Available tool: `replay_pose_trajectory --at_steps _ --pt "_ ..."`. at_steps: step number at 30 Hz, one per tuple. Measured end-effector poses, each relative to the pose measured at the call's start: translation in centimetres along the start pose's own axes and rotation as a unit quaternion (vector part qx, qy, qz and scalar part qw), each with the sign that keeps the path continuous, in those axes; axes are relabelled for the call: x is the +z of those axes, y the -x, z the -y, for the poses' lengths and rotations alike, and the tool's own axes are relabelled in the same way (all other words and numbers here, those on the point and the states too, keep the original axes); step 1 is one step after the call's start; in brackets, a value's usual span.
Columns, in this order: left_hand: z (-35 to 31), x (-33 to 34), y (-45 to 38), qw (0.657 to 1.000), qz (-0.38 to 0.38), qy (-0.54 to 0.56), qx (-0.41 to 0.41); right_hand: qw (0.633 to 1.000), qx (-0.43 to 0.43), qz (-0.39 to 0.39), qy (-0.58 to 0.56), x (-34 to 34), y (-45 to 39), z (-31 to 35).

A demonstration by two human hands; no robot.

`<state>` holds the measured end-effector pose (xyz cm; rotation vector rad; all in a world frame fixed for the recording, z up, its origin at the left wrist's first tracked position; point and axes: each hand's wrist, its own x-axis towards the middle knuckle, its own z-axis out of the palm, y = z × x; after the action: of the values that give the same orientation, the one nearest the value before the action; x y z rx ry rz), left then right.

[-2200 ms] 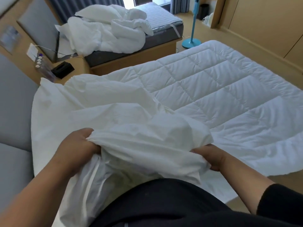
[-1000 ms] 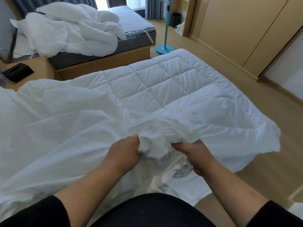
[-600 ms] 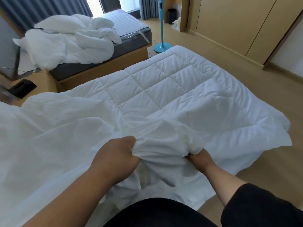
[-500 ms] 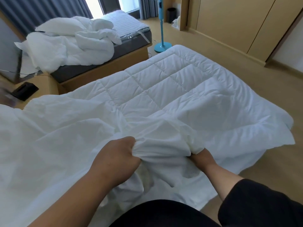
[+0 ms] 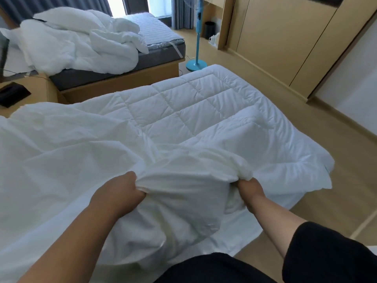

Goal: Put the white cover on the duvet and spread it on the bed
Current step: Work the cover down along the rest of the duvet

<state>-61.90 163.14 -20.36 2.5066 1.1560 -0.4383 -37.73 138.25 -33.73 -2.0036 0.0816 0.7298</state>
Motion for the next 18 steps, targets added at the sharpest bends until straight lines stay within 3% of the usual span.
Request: replay_pose_trajectory --at_steps 2,4,8,10,13,15,18 --pt "2.0 1.9 -0.5 0.998 -0.022 -0.033 -0.052 1.0 -0.004 0.002 0.007 0.4 0.5 0.6" --pt "2.1 3.6 -0.2 0.996 -0.055 -0.057 -0.05 1.0 -0.008 0.006 -0.006 1.0 0.9 1.2" --pt "-2.8 6.2 1.2 0.97 -0.163 -0.024 0.177 0.999 -0.007 0.028 -0.039 1.2 1.2 2.7" --pt "-6.0 7.1 1.0 0.948 -0.151 -0.035 0.277 0.997 -0.012 0.05 -0.056 0.9 0.9 3.3" --pt "-10.7 8.4 -0.5 0.925 -0.14 -0.049 0.349 0.994 -0.028 0.092 -0.05 0.2 -0.1 3.9" --pt "-13.9 8.9 -1.9 0.931 -0.109 -0.091 0.336 0.99 -0.037 0.129 -0.042 -0.2 -1.1 4.4" --pt "-17.9 9.8 -5.4 0.958 -0.042 -0.193 0.206 0.979 -0.045 0.194 -0.033 -0.8 -3.6 4.8"
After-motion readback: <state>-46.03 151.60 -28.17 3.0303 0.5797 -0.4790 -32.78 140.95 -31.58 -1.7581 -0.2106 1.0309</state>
